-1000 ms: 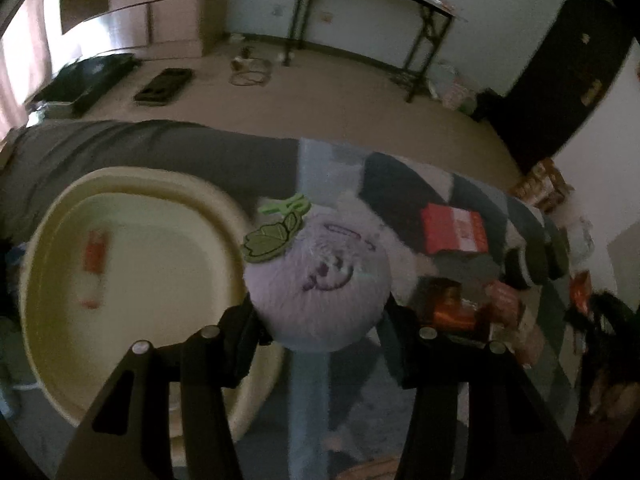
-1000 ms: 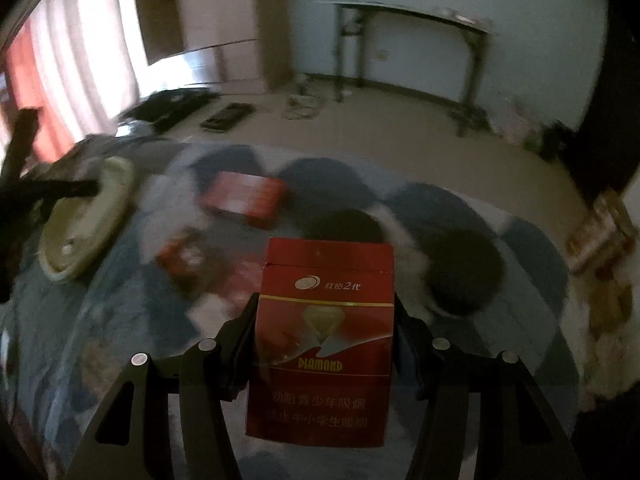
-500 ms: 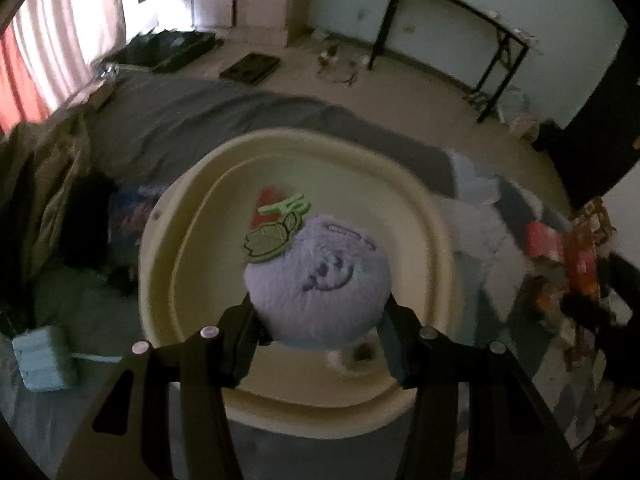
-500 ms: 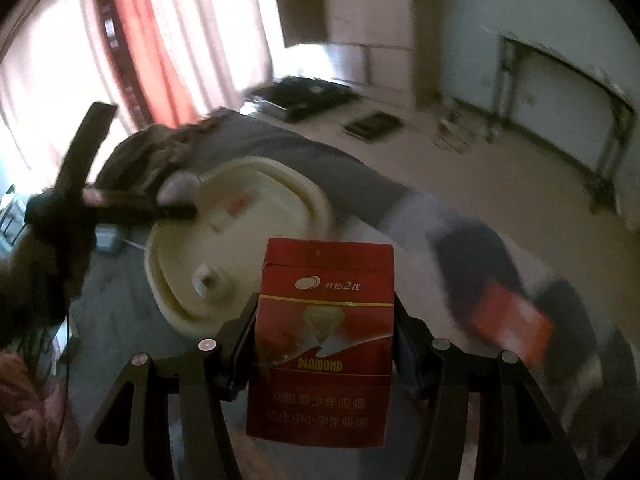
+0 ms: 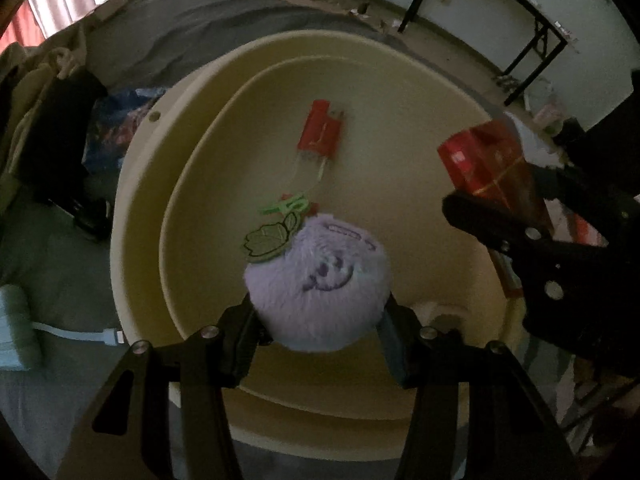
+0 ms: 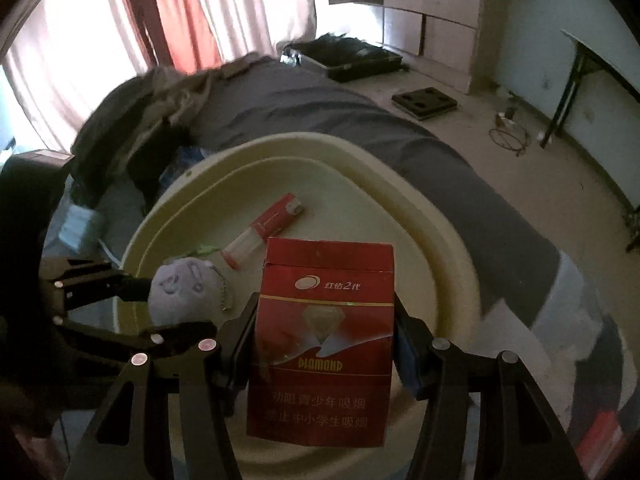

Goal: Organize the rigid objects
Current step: 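Carry both into the cream basin and open both grippers to release, then withdraw both tools from the basin back over the quilt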

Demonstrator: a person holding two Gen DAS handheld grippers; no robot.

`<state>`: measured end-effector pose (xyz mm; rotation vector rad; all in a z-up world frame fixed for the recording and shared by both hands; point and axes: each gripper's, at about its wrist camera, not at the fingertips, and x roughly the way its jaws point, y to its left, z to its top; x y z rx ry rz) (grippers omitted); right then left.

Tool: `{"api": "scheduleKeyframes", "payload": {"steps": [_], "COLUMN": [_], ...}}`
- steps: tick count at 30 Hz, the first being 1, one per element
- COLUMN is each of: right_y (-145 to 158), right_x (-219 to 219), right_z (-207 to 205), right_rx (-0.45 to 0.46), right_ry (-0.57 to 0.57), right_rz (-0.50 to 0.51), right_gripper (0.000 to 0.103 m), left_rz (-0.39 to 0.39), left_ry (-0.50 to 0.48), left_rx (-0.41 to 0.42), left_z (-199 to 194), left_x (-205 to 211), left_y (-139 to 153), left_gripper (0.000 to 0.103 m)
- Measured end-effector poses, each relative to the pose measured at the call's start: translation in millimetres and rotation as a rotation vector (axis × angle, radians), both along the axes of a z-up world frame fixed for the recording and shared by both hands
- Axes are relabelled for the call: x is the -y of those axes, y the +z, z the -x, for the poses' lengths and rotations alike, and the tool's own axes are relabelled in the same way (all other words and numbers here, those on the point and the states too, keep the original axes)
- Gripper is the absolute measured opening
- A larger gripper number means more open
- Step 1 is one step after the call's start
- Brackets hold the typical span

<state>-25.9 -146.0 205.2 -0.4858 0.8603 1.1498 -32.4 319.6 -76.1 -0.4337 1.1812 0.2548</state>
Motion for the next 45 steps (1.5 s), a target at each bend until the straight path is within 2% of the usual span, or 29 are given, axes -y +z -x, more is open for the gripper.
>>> {"api": "scheduleKeyframes", "payload": {"steps": [9,14,17,19,20,21,23,24,29,33,38,40,41,44,45], "right_y": [-32,-31,-20,-6,0,7,26,35,78,99,99,87,83,57,49], "right_x": [-35,-26,-12,5,11,21,46,58,150,241,351,403,416,481,499], "right_z": [-7,-10,-11,-17,-19,-22,-29,-31,-35,-28,-12,-5,-2,5,7], "right_rx": [0.027,-0.02,-0.013,-0.039,-0.052,-0.07,-0.088,-0.088,-0.083,-0.029,-0.003,-0.01,-0.021,-0.178,-0.203], "right_ry": [0.038,0.036,0.033,0.007,-0.003,-0.015,-0.05,-0.068,-0.158,-0.23,-0.368,-0.447,-0.463,-0.559,-0.591], "right_rz": [0.087,0.023,-0.017,-0.082,-0.105,-0.138,-0.19,-0.202,-0.267,-0.223,-0.144,-0.161,-0.175,-0.275,-0.27], "right_gripper": [0.058,0.059,0.071,0.093,0.098,0.103,0.103,0.103,0.103,0.103,0.103,0.103,0.103,0.103,0.103], "left_rz": [-0.087,-0.086,-0.05,-0.035,-0.036,-0.041,-0.078,-0.082,-0.097,-0.077,-0.055,-0.022,-0.007,0.045,0.04], "left_ry": [-0.039,-0.025,-0.014,0.016,0.023,0.019,0.012,0.014,0.017,-0.066,-0.282,-0.372,-0.409,-0.448,-0.447], "left_rx": [0.011,0.027,0.033,0.019,0.028,0.047,0.062,0.07,0.132,0.214,0.244,0.228,0.219,0.182,0.177], "left_z": [-10,-9,-6,2,7,11,18,19,16,-2,-34,-40,-43,-42,-43], "left_x": [13,14,8,5,6,8,13,14,28,70,160,189,200,215,218], "left_y": [0,-2,-3,-3,0,4,16,20,53,90,118,118,118,113,112], "left_gripper": [0.057,0.059,0.063,0.075,0.082,0.093,0.102,0.103,0.103,0.103,0.103,0.103,0.103,0.103,0.103]}}
